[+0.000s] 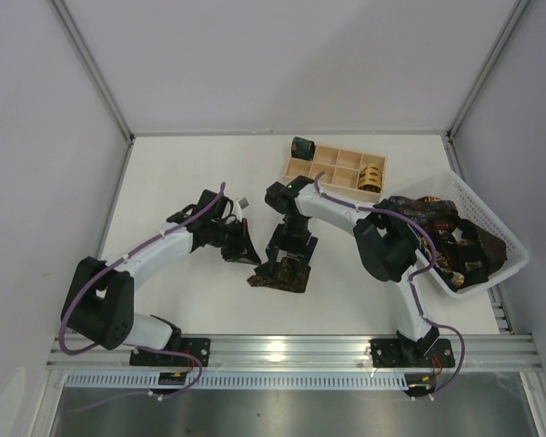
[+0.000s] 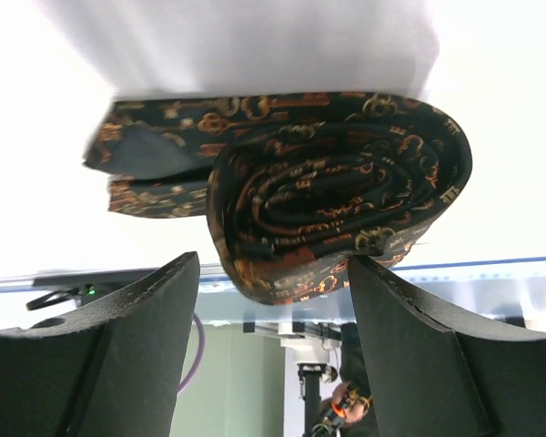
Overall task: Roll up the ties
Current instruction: Roll the tie
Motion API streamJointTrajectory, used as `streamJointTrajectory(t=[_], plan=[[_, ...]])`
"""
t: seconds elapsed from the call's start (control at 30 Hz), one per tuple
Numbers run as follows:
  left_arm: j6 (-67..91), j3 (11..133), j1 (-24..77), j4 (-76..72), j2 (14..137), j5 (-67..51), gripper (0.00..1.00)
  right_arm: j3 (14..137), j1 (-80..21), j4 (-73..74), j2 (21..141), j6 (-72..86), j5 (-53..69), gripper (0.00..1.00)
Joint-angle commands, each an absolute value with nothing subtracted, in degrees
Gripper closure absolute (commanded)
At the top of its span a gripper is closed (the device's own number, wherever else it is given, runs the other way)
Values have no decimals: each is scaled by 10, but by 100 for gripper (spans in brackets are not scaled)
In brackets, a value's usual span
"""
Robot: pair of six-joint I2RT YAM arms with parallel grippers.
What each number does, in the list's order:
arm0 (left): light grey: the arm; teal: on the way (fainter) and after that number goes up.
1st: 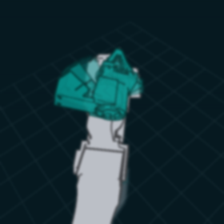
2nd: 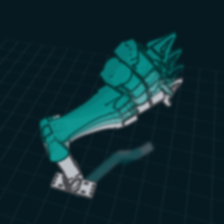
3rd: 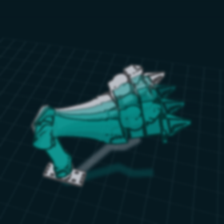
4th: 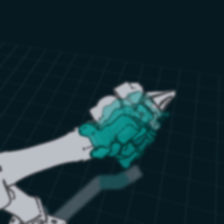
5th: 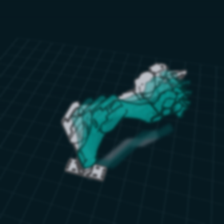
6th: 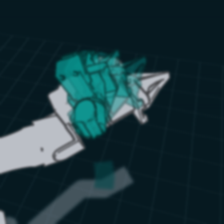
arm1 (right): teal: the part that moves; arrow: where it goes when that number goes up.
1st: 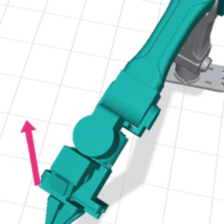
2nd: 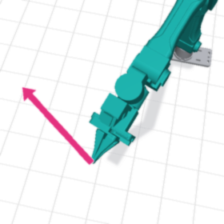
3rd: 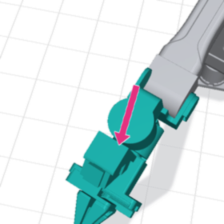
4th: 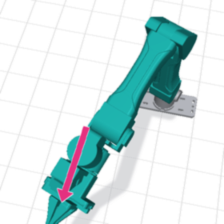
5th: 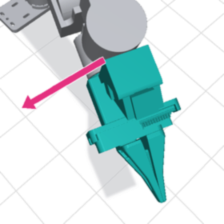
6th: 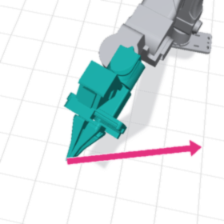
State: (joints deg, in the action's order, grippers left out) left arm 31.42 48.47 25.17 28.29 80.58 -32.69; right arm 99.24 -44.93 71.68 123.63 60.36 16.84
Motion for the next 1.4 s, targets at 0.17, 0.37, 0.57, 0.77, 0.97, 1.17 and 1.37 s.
streamJointTrajectory(t=[0.17,0.37,0.57,0.77,0.97,1.17,1.37], plan=[[310,519,240,297,782,-330,100,1028,-446,717,1208,603,178,27],[314,522,240,298,794,-350,99,1042,-432,691,1163,582,170,27],[306,539,241,372,811,-315,100,1043,-389,672,1104,499,149,25],[348,512,279,407,788,-225,99,1013,-356,564,1108,384,183,38],[482,505,373,429,769,-110,100,1028,-359,458,1155,267,147,82],[640,533,464,483,800,53,100,1036,-367,454,1219,164,118,100],[762,543,512,476,869,70,99,1006,-370,449,1236,132,91,100]])
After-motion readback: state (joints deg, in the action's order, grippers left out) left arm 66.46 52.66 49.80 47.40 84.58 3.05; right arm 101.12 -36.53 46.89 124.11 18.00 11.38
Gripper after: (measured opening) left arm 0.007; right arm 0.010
